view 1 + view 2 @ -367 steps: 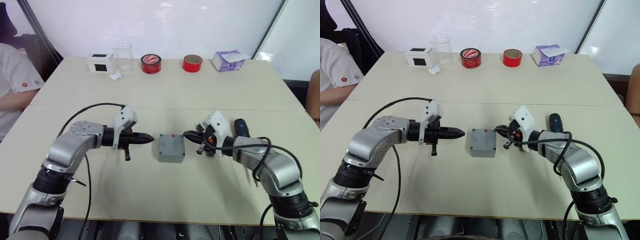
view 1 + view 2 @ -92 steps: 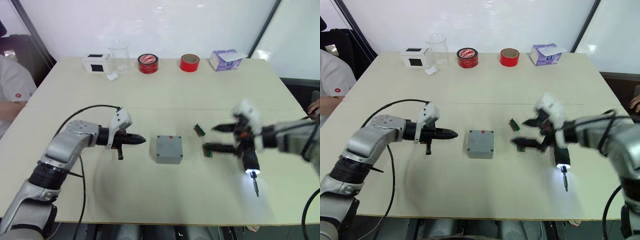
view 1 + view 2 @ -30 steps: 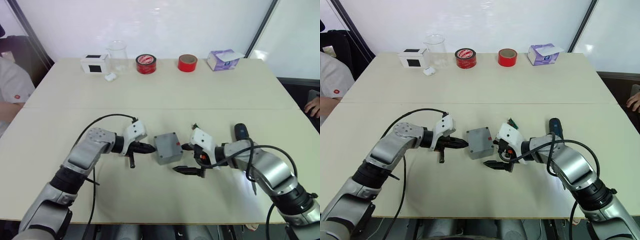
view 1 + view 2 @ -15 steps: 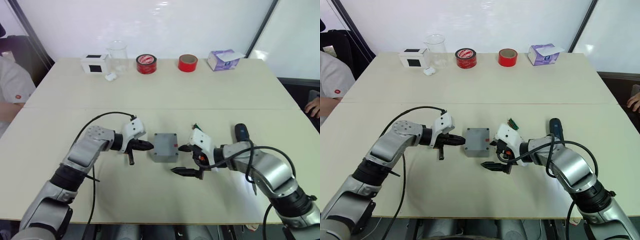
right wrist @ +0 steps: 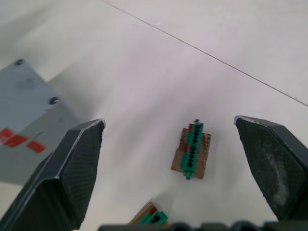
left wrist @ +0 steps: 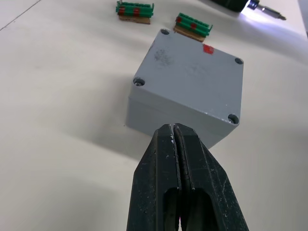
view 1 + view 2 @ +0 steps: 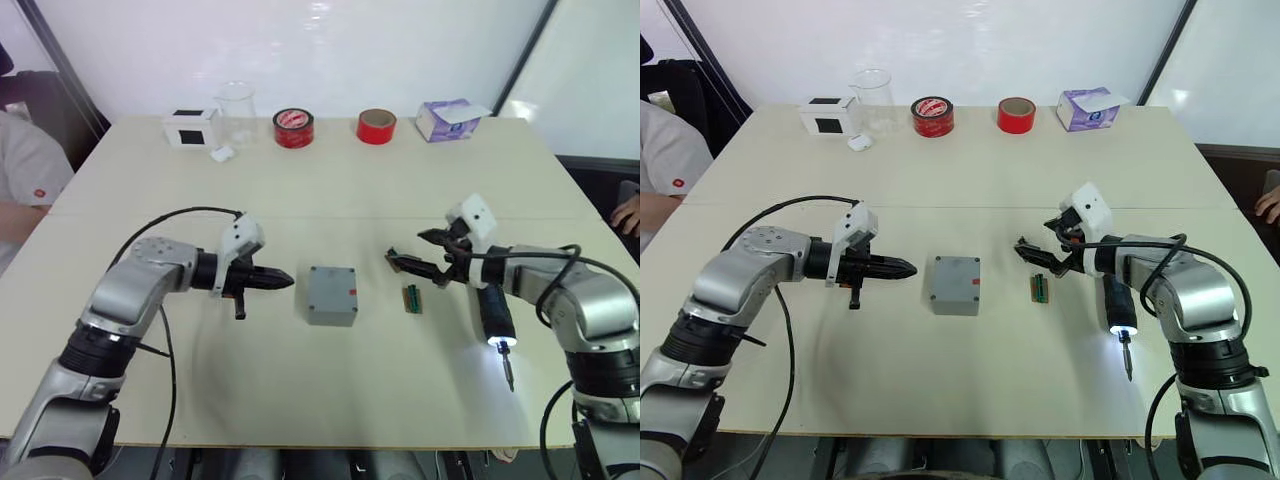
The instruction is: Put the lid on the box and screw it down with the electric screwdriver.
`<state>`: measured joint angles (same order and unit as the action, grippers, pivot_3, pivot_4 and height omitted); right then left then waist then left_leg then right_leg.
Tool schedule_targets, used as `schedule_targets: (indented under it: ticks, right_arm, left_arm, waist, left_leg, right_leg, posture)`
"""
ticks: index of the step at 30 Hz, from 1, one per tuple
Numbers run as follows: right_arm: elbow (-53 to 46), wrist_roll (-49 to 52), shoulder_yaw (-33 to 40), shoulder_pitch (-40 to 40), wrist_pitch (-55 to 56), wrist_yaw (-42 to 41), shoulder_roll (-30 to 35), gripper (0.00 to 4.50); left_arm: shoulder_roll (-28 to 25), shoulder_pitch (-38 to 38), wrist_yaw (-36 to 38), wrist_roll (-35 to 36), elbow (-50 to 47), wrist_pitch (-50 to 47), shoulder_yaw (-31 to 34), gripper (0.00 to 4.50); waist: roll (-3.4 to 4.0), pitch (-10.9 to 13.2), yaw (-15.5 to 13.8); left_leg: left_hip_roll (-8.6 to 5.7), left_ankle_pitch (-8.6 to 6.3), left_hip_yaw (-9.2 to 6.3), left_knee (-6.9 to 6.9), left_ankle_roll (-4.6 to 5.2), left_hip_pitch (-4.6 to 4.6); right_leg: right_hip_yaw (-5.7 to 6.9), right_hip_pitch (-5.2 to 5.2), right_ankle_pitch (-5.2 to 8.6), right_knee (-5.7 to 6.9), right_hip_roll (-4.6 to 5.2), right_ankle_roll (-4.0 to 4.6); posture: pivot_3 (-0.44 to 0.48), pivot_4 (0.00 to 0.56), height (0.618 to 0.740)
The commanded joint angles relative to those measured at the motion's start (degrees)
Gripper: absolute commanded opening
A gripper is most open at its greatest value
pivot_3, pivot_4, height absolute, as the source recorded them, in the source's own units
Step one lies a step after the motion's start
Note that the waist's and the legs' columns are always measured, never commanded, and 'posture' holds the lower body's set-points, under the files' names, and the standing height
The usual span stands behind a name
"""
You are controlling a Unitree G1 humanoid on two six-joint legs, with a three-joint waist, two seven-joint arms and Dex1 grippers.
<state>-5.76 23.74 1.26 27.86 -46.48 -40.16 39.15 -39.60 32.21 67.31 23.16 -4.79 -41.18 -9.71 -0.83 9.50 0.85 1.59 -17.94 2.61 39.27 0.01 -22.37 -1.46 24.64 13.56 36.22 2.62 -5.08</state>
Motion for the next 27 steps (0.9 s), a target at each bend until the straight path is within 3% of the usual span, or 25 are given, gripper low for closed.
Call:
schedule_targets:
  ticks: [1, 4, 5, 6, 19, 22, 27]
  right_arm:
    - [9.0, -5.4, -3.3, 4.0, 8.2, 1.1, -3.1, 4.25]
    - [11.3, -6.3, -4.1, 4.6, 9.9, 0.0, -4.2, 3.60]
    - [11.7, -6.5, -4.2, 4.6, 10.2, -0.3, -4.4, 3.09]
    - [12.1, -6.7, -4.4, 4.7, 10.6, -0.4, -4.7, 2.90]
    - [17.7, -10.3, -5.2, 6.3, 13.8, -0.6, -7.6, 2.90]
    - [17.7, -10.3, -4.8, 6.2, 13.7, -0.5, -7.8, 2.16]
    - [17.4, -10.4, -4.3, 6.0, 13.6, -0.4, -8.4, 0.16]
  left_arm:
    - [0.6, 0.9, -0.8, 0.7, -2.0, 0.4, 0.6, 0.00]
    - [0.5, -0.4, -1.4, 1.1, -3.2, -0.2, 1.0, 0.00]
    - [0.5, -0.6, -1.5, 1.2, -3.6, -0.3, 1.0, 0.00]
    - [0.4, -0.8, -1.7, 1.5, -4.0, -0.6, 1.3, 0.00]
    - [-0.7, 0.4, -2.4, 5.7, -7.7, -4.1, 3.1, 0.00]
    - [-0.8, 0.3, -2.6, 6.0, -7.7, -4.1, 3.1, 0.00]
    - [-0.8, 0.0, -2.8, 5.8, -7.4, -3.8, 2.8, 0.00]
  waist:
    - [0.00, 0.0, 0.1]
    - [0.01, 0.0, 0.0]
    - [0.01, 0.0, 0.0]
    - [0.02, 0.0, -0.1]
    - [0.02, 0.0, -0.1]
    - [0.02, 0.0, 0.0]
    - [0.02, 0.0, 0.0]
  left_leg:
    - [0.00, 0.01, 0.05, 0.00, -0.02, 0.02]
    - [0.00, 0.02, 0.01, -0.01, -0.03, 0.02]
    - [0.01, 0.02, 0.00, -0.04, -0.03, 0.01]
    - [0.01, 0.02, 0.00, -0.04, -0.03, -0.01]
    - [0.01, 0.03, 0.01, -0.03, -0.05, -0.02]
    - [0.01, 0.03, 0.00, -0.03, -0.05, -0.02]
    - [0.01, 0.03, 0.01, -0.03, -0.05, -0.02]
  right_leg:
    - [-0.04, 0.00, 0.00, -0.01, 0.02, 0.00]
    - [-0.03, 0.01, 0.00, 0.01, -0.01, 0.00]
    - [-0.02, 0.02, 0.00, 0.01, -0.02, 0.00]
    - [-0.02, 0.04, 0.00, 0.01, -0.02, 0.00]
    - [-0.02, 0.04, 0.00, 0.02, 0.01, 0.00]
    - [-0.02, 0.04, 0.00, 0.02, 0.01, 0.00]
    - [-0.02, 0.04, 0.00, 0.02, 0.01, 0.00]
  posture:
    - [0.000, 0.150, 0.740]
    - [0.000, 0.150, 0.740]
    - [0.000, 0.150, 0.740]
    - [0.000, 0.150, 0.740]
    - [0.000, 0.150, 0.740]
    - [0.000, 0.150, 0.740]
    - [0.000, 0.150, 0.740]
